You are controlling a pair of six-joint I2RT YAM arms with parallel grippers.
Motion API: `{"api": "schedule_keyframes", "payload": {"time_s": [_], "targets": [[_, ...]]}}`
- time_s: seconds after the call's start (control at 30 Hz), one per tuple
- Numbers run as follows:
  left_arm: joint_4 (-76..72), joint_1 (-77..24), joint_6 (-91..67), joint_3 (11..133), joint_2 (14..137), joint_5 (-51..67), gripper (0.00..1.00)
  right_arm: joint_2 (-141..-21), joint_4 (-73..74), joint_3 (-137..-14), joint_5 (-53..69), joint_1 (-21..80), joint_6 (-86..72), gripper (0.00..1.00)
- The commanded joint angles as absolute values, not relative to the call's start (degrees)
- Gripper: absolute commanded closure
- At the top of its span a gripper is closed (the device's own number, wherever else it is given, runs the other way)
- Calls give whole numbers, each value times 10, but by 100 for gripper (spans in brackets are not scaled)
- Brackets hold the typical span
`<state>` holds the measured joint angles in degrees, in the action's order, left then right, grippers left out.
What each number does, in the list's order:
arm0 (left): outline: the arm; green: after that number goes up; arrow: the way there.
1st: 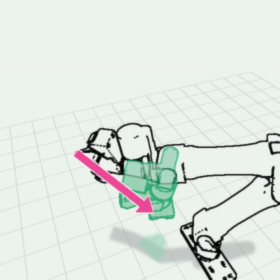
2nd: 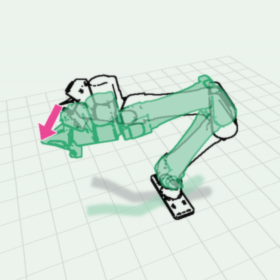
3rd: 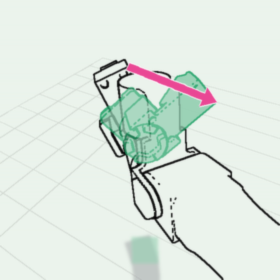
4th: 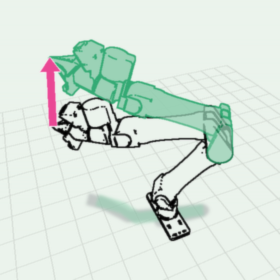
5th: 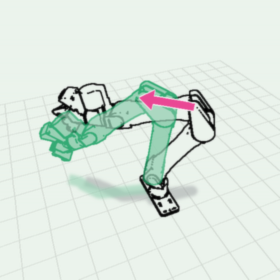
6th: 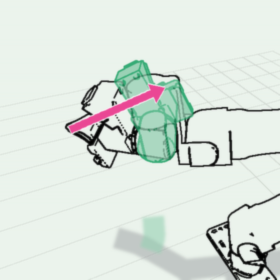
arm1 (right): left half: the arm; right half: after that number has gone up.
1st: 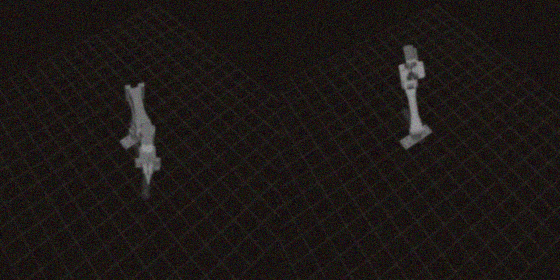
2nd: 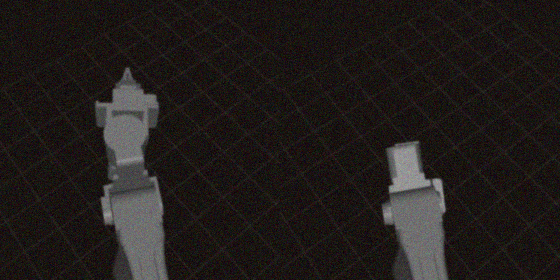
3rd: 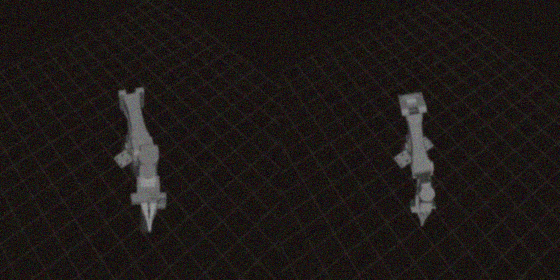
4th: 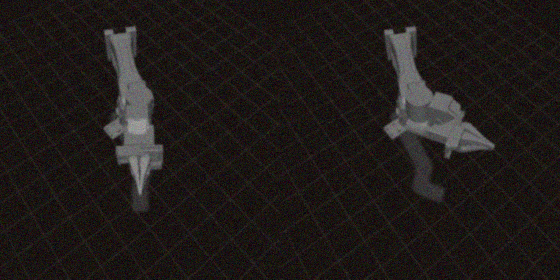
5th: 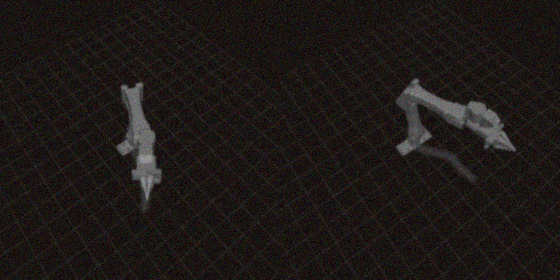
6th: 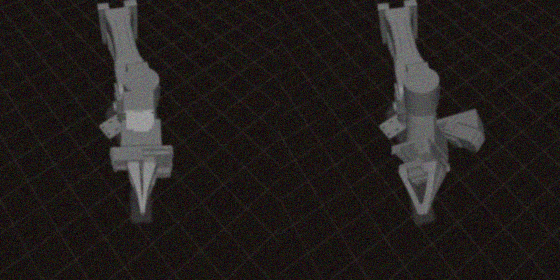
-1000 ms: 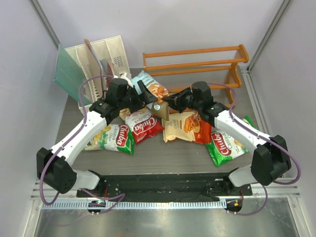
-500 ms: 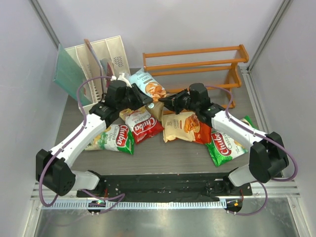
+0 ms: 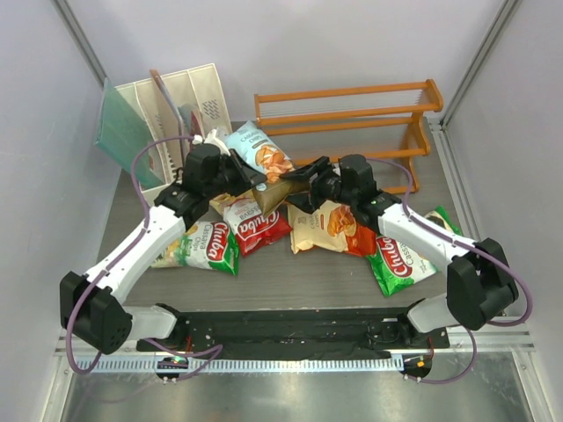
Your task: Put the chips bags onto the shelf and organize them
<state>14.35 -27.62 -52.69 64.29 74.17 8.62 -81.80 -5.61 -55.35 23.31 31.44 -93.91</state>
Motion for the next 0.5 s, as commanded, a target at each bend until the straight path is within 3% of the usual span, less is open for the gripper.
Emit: {"api": "schedule_keyframes", "payload": {"time_s": [0.0, 0.3, 0.47], "targets": [[109, -284, -554, 654, 725, 141, 100, -779, -146, -568, 273, 325, -924, 27], [147, -276, -591, 665, 717, 160, 100, -755, -143, -530, 255, 325, -875, 13], [174, -263, -606, 680, 721, 188, 100, -761, -116, -528, 257, 324, -831, 11]]}}
